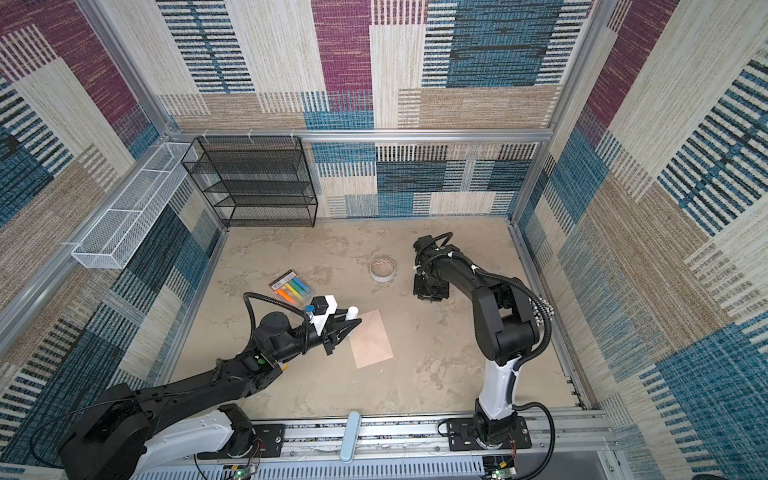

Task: Place the letter into the envelope and seal it
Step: 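Close the right gripper on the translucent cap and lift it, then carry the cap with the right gripper to the glue stick end in the left gripper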

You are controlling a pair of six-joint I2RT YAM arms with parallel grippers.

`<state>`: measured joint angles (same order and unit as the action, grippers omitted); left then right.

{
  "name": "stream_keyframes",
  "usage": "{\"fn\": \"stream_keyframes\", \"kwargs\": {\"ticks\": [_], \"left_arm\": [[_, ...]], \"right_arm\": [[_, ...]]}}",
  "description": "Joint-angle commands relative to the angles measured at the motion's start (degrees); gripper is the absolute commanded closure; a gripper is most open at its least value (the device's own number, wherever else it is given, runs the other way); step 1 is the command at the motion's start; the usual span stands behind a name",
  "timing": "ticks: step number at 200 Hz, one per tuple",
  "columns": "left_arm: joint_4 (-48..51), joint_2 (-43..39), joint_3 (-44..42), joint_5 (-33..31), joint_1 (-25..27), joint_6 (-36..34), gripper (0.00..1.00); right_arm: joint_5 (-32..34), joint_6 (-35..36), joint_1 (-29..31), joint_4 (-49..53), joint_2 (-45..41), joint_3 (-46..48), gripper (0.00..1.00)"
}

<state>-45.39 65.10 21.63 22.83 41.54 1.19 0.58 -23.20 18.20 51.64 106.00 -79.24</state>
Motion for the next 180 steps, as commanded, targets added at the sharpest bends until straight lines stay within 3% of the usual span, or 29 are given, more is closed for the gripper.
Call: {"fn": "stream_keyframes", "kwargs": {"ticks": [1, 35, 108, 180], "left_arm": [[-1.2, 0.7, 0.4, -0.7, 0.1, -2.5, 1.00], [-2.1, 4.0, 1.2, -2.2, 0.0, -5.3, 1.00], [-4.2, 11.1, 4.9, -2.6, -0.3, -8.5, 1.00], [-4.2, 11.3, 6.7, -1.8, -0.5, -8.5, 1.00]], "right_arm": [[-2.4, 1.2, 0.4, 0.6, -3.1, -1.1, 0.72], [-10.7, 4.1, 1.6, -0.4, -9.7, -1.7, 0.72], [-35.9, 7.7, 3.5, -6.8, -24.3, 1.7, 0.72], [-52.0, 8.6, 4.1, -10.8, -29.2, 5.3, 0.72]]}}
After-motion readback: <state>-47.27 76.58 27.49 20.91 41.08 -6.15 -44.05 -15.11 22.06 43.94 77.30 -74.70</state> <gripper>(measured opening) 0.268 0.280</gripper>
